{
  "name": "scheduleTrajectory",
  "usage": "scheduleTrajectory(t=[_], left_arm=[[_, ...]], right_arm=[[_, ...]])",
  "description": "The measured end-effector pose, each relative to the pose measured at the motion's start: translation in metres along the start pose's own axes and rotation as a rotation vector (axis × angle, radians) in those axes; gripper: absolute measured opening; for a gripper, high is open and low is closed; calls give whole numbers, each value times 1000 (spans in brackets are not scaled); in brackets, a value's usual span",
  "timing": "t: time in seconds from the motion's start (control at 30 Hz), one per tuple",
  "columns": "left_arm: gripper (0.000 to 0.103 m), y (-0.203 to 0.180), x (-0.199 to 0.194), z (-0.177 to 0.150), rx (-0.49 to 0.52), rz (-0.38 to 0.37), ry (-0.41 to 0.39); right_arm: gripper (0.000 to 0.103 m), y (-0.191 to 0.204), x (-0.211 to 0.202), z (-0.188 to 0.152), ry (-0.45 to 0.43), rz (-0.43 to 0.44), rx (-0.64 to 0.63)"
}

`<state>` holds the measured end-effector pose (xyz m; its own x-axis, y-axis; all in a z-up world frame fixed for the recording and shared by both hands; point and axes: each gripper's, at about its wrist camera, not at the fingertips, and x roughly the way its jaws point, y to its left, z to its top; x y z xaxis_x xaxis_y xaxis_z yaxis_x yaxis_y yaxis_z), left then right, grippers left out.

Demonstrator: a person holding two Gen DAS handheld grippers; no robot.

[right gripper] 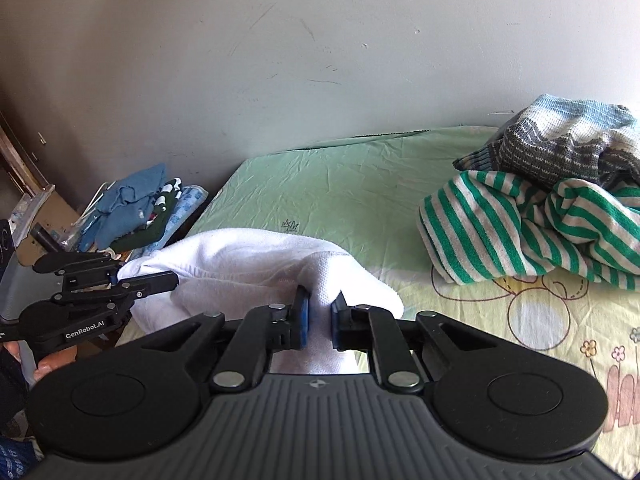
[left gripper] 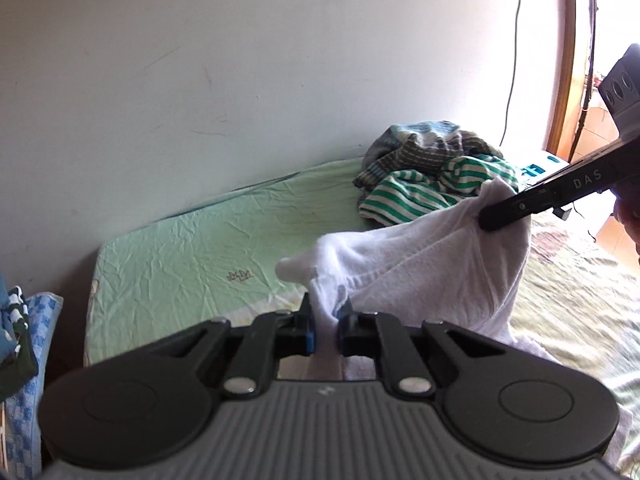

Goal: Fold clothes
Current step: 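Lift the shirt end with both grippers and fold it over the shirt body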

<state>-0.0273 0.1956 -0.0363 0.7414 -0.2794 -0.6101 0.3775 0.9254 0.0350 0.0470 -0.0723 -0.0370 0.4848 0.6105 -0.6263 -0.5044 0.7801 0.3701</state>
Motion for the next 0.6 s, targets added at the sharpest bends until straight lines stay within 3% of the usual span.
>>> scheduleTrajectory(t=[0.37, 0.6], left_arm=[[9, -39, -62, -58, 14, -58, 30], [10, -68, -80, -95, 14, -63, 96]], right_arm=[[11, 28, -41, -72, 25, 0, -43], [12, 38, -54, -119, 86, 26, -88]])
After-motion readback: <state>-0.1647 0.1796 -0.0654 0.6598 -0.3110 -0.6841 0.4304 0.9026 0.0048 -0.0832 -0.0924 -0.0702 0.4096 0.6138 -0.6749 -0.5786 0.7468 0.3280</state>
